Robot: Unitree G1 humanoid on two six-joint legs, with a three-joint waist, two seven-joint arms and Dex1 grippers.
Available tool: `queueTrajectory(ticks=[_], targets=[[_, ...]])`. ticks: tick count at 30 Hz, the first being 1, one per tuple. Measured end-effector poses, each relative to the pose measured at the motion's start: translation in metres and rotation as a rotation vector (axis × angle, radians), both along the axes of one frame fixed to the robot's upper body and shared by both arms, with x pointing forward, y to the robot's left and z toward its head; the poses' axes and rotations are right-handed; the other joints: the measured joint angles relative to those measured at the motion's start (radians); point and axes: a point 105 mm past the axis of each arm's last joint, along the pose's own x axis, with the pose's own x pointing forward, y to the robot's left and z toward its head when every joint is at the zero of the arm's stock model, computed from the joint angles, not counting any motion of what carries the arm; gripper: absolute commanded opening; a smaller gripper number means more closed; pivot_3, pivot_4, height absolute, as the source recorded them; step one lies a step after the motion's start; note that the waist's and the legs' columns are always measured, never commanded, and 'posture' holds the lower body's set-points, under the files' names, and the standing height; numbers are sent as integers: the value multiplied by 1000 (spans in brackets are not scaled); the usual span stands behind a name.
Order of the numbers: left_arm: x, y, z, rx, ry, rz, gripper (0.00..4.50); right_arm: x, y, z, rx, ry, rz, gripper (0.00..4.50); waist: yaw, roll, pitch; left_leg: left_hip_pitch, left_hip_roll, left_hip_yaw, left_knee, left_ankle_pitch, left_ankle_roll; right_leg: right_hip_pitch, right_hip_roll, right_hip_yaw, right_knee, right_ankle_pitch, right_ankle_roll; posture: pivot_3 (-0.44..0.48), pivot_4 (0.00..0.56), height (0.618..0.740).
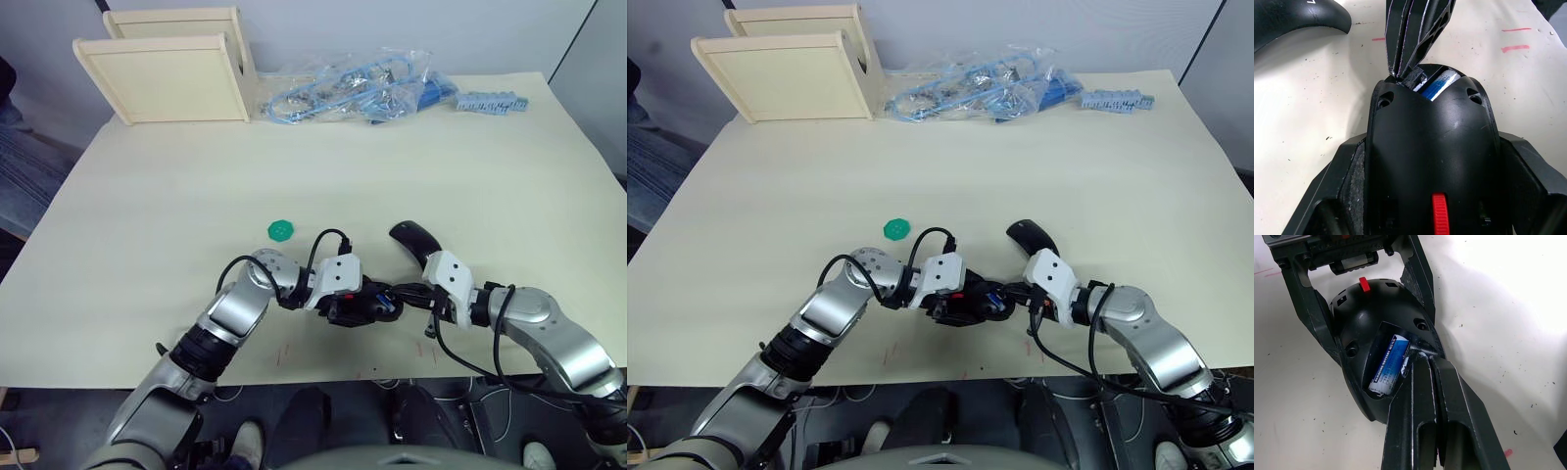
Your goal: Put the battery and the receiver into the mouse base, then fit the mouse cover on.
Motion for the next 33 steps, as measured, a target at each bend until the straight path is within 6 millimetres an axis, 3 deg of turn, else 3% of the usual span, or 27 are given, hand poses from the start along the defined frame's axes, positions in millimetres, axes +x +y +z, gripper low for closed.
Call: queueTrajectory(ticks=[11,14,27,30,33], targets=[[0,0,0,-1,0,-2,3035,3,-6,9,113,-36,-37,13,1,0,0,-1,0,0,0,0,0,0,0,0,0,0,0,0,150,740],[-1,0,0,-1,1,-2,3035,4,-16,20,150,-87,-51,13,2,0,0,-1,0,0,0,0,0,0,0,0,0,0,0,0,150,740],[-1,0,0,0,7,3,3035,-30,-66,10,183,-113,-101,13,3,0,0,0,0,1,0,0,0,0,0,1,0,0,0,0,150,740],[-1,1,0,2,10,7,3035,-41,-80,18,221,-108,-69,776,2,0,0,0,0,1,0,0,0,0,0,1,0,0,0,0,150,740],[-1,1,0,2,10,9,3035,-44,-88,22,236,-121,-58,2148,2,0,0,0,0,1,0,0,0,0,0,1,0,0,0,0,150,740]])
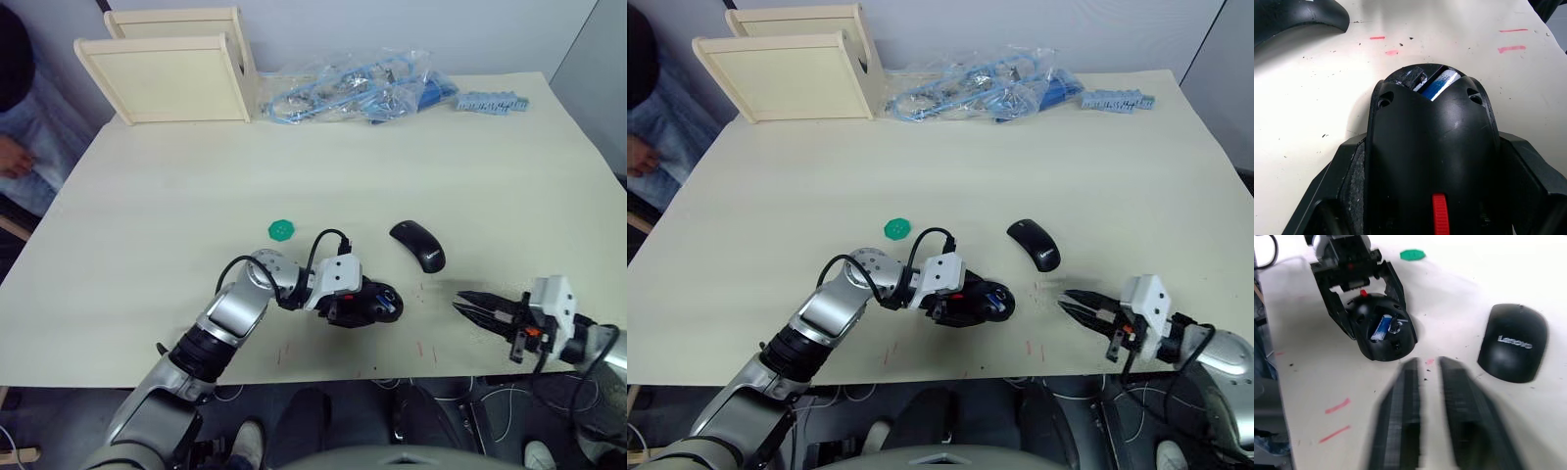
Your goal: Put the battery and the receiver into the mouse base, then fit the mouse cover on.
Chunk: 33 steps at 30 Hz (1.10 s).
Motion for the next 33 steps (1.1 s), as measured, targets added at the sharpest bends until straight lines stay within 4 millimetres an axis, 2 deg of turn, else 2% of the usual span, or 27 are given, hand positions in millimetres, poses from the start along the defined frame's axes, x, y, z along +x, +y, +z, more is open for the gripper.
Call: queueTrajectory(ticks=[3,5,8,9,11,12,20,21,24,27,33], targets=[[0,0,0,0,0,1,3035,-3,-4,3,6,-24,15,3687,0,0,0,0,0,0,0,0,0,0,0,0,0,0,0,0,150,740],[0,0,0,-1,-2,4,3035,-4,-7,4,10,-39,29,4284,0,0,0,0,0,0,0,0,0,0,0,0,0,0,0,0,150,740],[-1,0,0,-2,-4,8,3035,-5,-7,3,13,-45,36,4284,0,0,0,0,0,0,0,0,0,0,0,0,0,0,0,0,150,740],[-1,1,0,-2,-5,11,3530,-6,-7,3,17,-49,43,4428,-1,0,0,0,0,0,0,0,0,0,0,0,0,0,0,0,150,740],[-1,2,-1,-5,-3,17,4209,-6,-7,4,28,-60,49,4500,-1,0,0,0,0,0,0,0,0,0,0,0,0,0,0,0,150,740],[-2,2,-1,-8,1,15,4406,-5,-7,4,33,-62,51,4500,0,0,0,0,0,0,0,0,0,0,0,0,0,0,0,0,150,740],[0,6,0,-25,3,35,4406,-4,-8,4,38,-72,67,4500,1,0,0,0,0,0,0,0,0,0,0,0,0,0,0,0,150,740],[2,15,5,-63,12,49,4406,-3,-7,5,41,-76,76,4500,-1,1,1,0,0,1,0,0,0,0,0,1,0,0,0,0,150,740],[2,25,11,-104,9,60,4406,0,-8,6,43,-79,74,4500,1,1,1,0,0,1,0,0,0,0,0,1,0,0,0,0,150,740],[-2,36,12,-147,32,70,4406,2,-8,7,45,-87,78,4500,2,1,1,0,0,1,0,0,0,0,-1,0,0,0,0,0,150,740],[-13,62,30,-237,28,76,4406,15,-8,11,59,-104,40,4500,2,2,1,0,1,1,0,0,0,0,-1,0,0,0,0,0,150,740]])
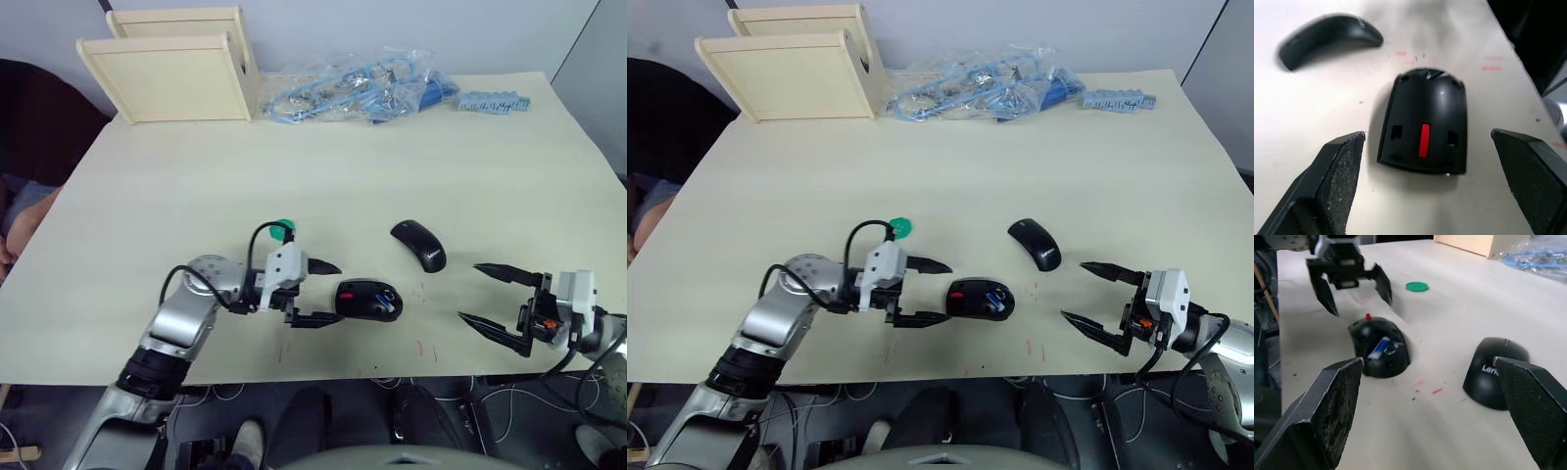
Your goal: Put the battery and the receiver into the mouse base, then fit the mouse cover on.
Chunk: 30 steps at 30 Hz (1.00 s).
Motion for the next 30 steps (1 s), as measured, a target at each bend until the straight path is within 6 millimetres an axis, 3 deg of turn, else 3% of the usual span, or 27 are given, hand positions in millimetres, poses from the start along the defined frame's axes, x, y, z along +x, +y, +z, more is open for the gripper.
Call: queueTrajectory(ticks=[10,15,23,30], targets=[[-19,38,7,-86,-12,76,4406,37,-5,-2,-39,18,-200,4500,0,1,1,0,0,0,0,0,0,0,0,0,0,0,0,0,150,740],[-22,55,20,-144,-95,131,4406,56,-3,-5,-69,35,-279,4500,2,1,1,0,0,0,0,0,0,0,0,0,0,0,0,0,150,740],[-38,84,31,-177,-84,226,4406,60,2,-17,-81,94,-308,4500,-3,1,1,-1,2,1,-1,0,0,-2,0,1,-1,0,0,0,150,740],[-53,100,52,-220,-83,223,4406,62,10,-26,-81,154,-315,4500,0,1,1,-1,2,2,-1,0,0,-2,0,1,-1,0,0,0,150,740]])
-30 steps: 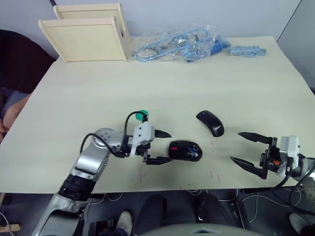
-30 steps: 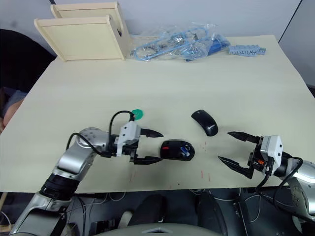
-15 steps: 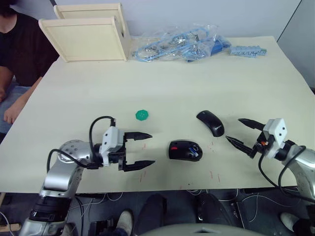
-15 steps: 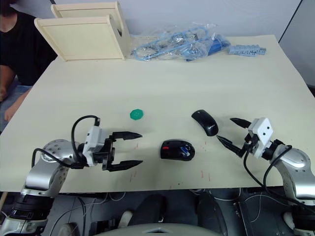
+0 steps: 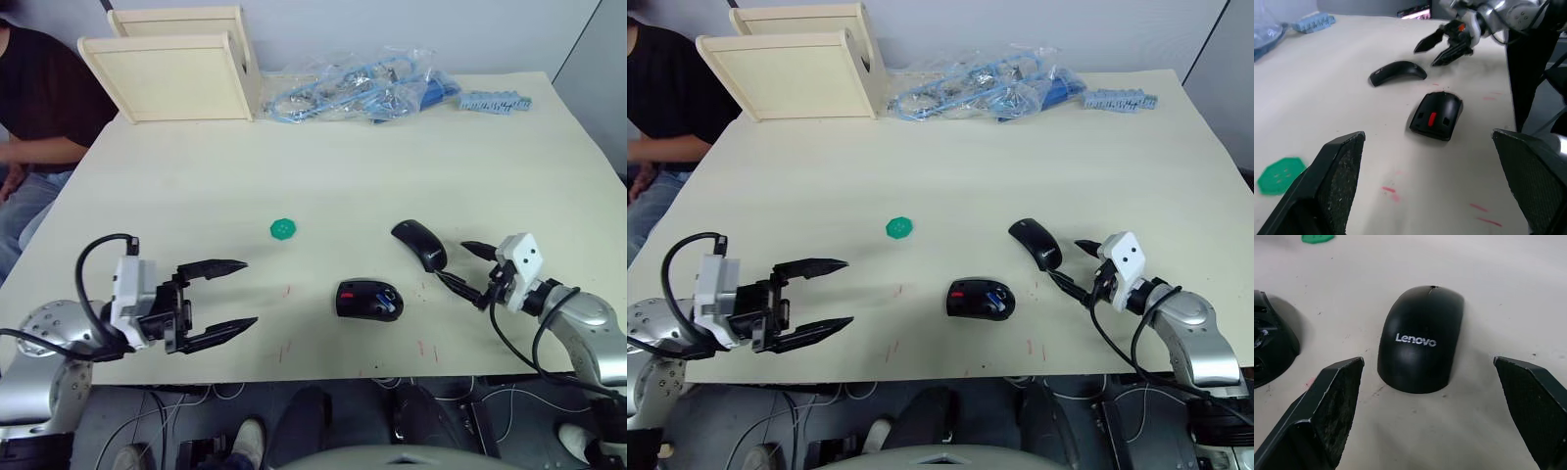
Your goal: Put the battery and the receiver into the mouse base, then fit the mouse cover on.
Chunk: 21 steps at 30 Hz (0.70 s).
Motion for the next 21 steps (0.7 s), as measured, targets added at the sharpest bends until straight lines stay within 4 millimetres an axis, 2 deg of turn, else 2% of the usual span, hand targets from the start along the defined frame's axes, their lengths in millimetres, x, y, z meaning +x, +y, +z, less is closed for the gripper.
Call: queueTrajectory(ticks=[6,16,21], targets=[[1,-1,3,-17,12,-9,4406,3,5,-1,8,2,-49,4500,-1,0,0,0,0,0,0,0,0,0,1,0,0,0,0,0,150,740],[7,-7,12,-32,-5,-22,4406,7,27,-3,27,8,-138,4500,-1,0,0,0,0,0,0,0,0,0,1,0,0,0,0,0,150,740],[8,-8,13,-32,-2,-27,4406,7,30,-6,23,33,-170,4500,-2,0,0,0,0,0,-1,0,0,-1,1,0,0,0,0,0,150,740]])
